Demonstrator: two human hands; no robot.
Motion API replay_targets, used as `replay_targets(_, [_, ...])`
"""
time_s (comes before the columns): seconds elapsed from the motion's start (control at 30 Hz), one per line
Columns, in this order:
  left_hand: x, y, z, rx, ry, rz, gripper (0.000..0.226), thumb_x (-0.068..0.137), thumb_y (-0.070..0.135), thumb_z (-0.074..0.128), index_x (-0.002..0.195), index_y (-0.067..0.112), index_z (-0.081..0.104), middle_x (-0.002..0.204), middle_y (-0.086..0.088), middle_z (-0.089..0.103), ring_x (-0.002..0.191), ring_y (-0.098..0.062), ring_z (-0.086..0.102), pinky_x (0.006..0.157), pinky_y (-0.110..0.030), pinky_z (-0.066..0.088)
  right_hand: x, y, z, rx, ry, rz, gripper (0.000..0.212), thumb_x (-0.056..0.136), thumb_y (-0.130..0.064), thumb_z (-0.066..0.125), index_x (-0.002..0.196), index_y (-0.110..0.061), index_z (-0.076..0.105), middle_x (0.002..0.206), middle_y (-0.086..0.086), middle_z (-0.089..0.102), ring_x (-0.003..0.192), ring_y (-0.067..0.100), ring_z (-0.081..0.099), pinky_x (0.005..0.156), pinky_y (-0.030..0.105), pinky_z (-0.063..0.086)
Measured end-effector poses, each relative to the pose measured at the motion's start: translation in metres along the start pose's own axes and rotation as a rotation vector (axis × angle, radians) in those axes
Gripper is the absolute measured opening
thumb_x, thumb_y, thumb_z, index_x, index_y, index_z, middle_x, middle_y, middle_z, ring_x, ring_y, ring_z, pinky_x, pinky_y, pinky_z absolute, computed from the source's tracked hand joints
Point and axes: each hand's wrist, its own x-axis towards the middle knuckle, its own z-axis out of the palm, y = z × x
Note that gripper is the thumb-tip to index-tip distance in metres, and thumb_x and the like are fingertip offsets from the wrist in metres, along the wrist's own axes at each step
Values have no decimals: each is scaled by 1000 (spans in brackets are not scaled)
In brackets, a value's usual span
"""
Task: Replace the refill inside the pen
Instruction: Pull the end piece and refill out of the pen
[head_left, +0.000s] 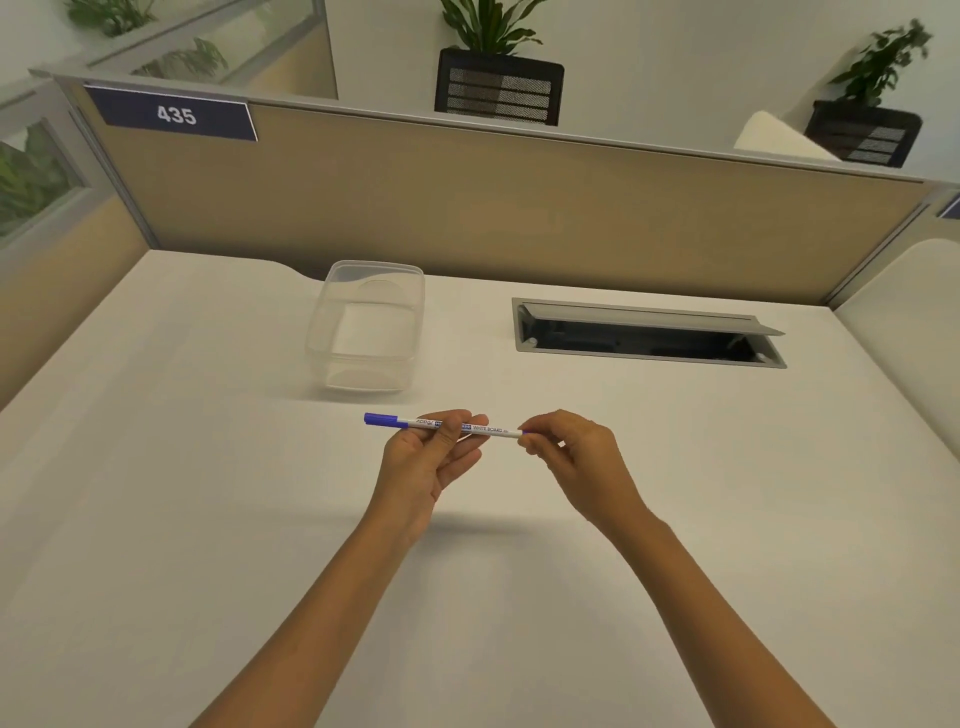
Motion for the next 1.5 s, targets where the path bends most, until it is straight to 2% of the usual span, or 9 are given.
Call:
replay_targets(0.17, [-1,0,1,-29,15,-17,13,88,16,56,91,6,65,89,-6,77,87,-22,73,64,-25,58,6,-3,-2,-243,-166,-101,16,95,-27,48,94,-14,58,87,-3,58,72,13,49,63,17,36])
replay_targets(0.4, [2,0,3,-58,27,-7,15,93,11,48,87,7,60,83,-7,77,84,-22,73,64,-25,58,6,-12,3,-177,-126,-86,20,96,-20,47,83,-8,56,72,0,53,64,20,46,57,22,29])
replay_targets(0.57, [4,1,-2,-29,-14,58,14,94,10,46,87,9,57,83,-6,77,86,-22,73,66,-25,58,7,-22,5,100,-169,204,28,96,-20,47,70,-15,56,58,-5,45,54,12,38,54,28,31])
replay_targets(0.67, [7,2,-5,-1,-56,99,15,95,7,44,86,8,56,84,-6,77,87,-23,73,68,-25,58,11,-27,5,312,-242,406,33,95,-23,46,63,-18,54,55,-3,45,53,13,38,54,23,32])
replay_targets(0.9, [10,4,-11,45,-161,140,18,94,3,43,81,8,55,85,-7,77,90,-24,72,72,-27,57,19,-25,-2,972,-443,895,34,96,-21,45,64,-14,53,50,-6,41,42,6,34,33,13,22])
replay_targets(0.97, [9,3,-13,15,-172,104,10,88,12,49,84,9,58,91,-8,77,93,-24,71,72,-27,57,16,-24,-1,830,-446,794,34,97,-26,43,66,-16,53,52,-6,42,44,7,35,37,14,26])
replay_targets(1.13, [6,0,-11,-107,-163,-32,26,83,25,55,101,9,64,112,-7,72,104,-28,67,75,-31,57,7,-21,7,7,-167,155,30,99,-26,40,76,-15,55,63,-7,47,57,8,41,55,22,31])
replay_targets(1.37, [5,6,1,-86,53,-109,17,91,17,54,99,4,61,88,-9,77,85,-24,73,61,-27,58,3,-11,7,-297,-101,-153,19,96,-24,47,96,-8,58,86,4,55,72,16,41,63,25,33])
replay_targets(1.5, [5,8,4,-81,71,-128,15,92,15,53,97,3,60,84,-10,77,82,-25,73,60,-27,58,5,-13,2,-360,-110,-203,17,97,-21,45,95,-9,56,86,7,56,70,19,42,55,34,42])
